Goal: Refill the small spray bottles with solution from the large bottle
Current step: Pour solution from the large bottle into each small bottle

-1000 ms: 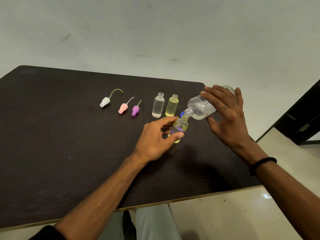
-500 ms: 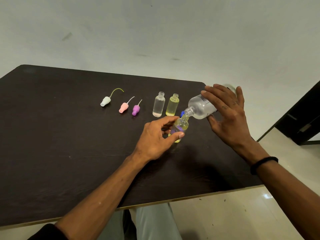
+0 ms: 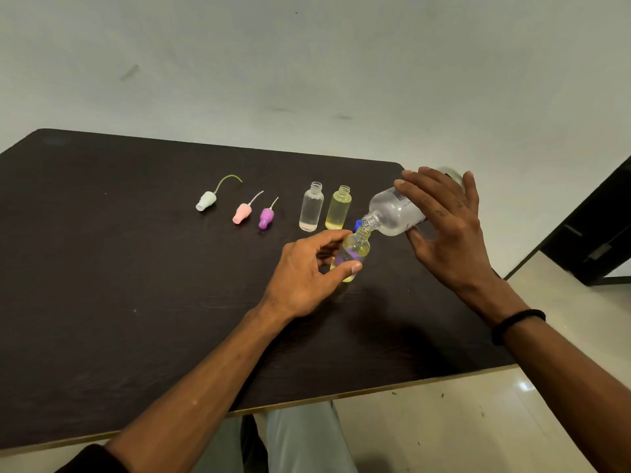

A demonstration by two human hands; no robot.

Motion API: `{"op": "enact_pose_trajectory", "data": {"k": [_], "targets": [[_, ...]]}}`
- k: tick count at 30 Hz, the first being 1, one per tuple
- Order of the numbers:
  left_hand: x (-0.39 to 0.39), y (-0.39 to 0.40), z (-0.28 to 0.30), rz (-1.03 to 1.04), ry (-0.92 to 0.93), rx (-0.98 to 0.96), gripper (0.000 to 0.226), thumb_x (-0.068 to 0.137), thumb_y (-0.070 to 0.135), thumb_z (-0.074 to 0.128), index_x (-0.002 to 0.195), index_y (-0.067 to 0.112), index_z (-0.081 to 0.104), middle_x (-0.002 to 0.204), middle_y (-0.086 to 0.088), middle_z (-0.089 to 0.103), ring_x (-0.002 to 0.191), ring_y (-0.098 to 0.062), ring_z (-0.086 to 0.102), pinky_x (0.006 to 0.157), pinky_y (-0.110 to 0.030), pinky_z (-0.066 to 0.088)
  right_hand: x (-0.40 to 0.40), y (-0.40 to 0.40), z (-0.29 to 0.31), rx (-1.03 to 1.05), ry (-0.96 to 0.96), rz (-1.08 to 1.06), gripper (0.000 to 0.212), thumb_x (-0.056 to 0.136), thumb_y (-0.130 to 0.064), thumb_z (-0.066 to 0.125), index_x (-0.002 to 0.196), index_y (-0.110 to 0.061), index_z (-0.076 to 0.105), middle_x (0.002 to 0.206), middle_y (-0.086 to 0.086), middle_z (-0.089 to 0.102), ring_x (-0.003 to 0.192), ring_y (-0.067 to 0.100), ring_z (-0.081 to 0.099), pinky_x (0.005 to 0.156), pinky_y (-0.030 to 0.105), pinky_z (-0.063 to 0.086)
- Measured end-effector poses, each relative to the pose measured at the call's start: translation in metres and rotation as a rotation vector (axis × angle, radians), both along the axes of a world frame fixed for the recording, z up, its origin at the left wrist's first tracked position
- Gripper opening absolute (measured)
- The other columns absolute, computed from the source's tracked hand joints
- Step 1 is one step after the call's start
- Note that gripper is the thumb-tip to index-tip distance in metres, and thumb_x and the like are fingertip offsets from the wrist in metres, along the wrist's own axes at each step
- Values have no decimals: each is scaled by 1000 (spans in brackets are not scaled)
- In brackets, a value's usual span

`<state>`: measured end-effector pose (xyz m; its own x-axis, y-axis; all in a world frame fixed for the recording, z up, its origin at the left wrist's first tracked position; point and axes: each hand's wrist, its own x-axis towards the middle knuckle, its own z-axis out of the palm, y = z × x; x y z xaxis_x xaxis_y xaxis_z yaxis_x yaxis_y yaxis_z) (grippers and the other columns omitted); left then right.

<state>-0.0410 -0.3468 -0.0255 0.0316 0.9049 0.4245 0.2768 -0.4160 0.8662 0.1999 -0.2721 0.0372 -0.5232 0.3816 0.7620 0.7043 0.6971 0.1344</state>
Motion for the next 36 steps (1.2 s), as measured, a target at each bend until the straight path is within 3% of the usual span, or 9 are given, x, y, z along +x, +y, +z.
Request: {"op": "enact_pose_trajectory", "data": {"k": [13,20,36], "targets": [[0,1,-1,2,-3,4,53,88,24,82,138,17,65,122,10,73,112,2,68,97,-18,55,-1,3,-1,5,-12,1,67,83,2,81,144,-12,61,153,8,57,147,31,48,121,73,18],[0,0,0,-2,-9,-1,51,88,22,82,136,20,65,120,14,72,111,5,67,94,-11,52,0,3,0,11,-12,1,67,82,4,81,144,-12,62,153,8,57,147,31,48,121,73,18],[0,1,-1,-10,-21,3,50,88,19,83,135,20,66,115,18,72,109,4,68,92,-11,52,-1,3,2,33,-21,6,63,85,3,79,144,-12,62,152,8,58,147,30,49,122,73,17]]}}
